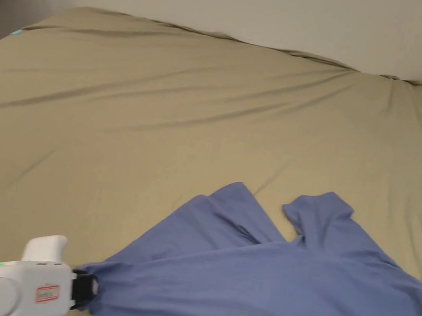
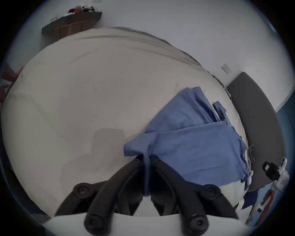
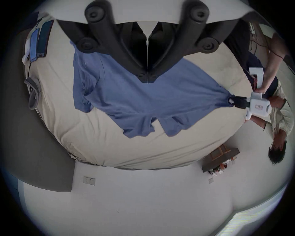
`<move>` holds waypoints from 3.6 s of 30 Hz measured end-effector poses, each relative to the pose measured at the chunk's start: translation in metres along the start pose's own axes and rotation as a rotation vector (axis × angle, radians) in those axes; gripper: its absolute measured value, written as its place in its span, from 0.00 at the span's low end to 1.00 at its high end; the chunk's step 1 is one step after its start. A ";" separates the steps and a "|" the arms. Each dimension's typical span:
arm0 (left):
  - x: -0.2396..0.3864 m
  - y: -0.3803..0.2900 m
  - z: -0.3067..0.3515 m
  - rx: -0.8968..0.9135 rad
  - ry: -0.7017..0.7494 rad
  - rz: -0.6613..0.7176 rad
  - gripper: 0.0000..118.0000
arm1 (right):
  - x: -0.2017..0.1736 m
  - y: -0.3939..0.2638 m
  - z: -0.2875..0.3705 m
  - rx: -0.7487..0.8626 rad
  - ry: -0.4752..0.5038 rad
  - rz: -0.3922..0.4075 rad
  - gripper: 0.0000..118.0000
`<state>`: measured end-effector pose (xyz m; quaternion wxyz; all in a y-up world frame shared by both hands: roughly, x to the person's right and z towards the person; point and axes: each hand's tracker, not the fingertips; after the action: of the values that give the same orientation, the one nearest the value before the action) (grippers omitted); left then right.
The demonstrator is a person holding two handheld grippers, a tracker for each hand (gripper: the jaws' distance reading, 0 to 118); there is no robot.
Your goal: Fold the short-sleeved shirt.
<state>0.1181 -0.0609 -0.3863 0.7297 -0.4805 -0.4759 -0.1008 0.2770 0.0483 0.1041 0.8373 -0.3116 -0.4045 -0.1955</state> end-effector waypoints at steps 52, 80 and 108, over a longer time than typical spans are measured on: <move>0.239 0.260 0.261 0.684 -0.097 -0.559 0.05 | 0.111 0.269 0.197 0.755 -0.291 -0.079 0.04; 0.258 0.473 0.076 0.579 0.139 -0.444 0.05 | 0.127 0.482 -0.048 0.626 -0.323 -0.030 0.04; 0.085 0.104 -0.004 0.199 0.032 -0.386 0.05 | 0.099 0.032 -0.073 0.195 -0.160 -0.181 0.04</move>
<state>0.2281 0.0167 -0.3824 0.7480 -0.3046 -0.5551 -0.1988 0.3947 0.0145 0.1366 0.8078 -0.2054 -0.5133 -0.2045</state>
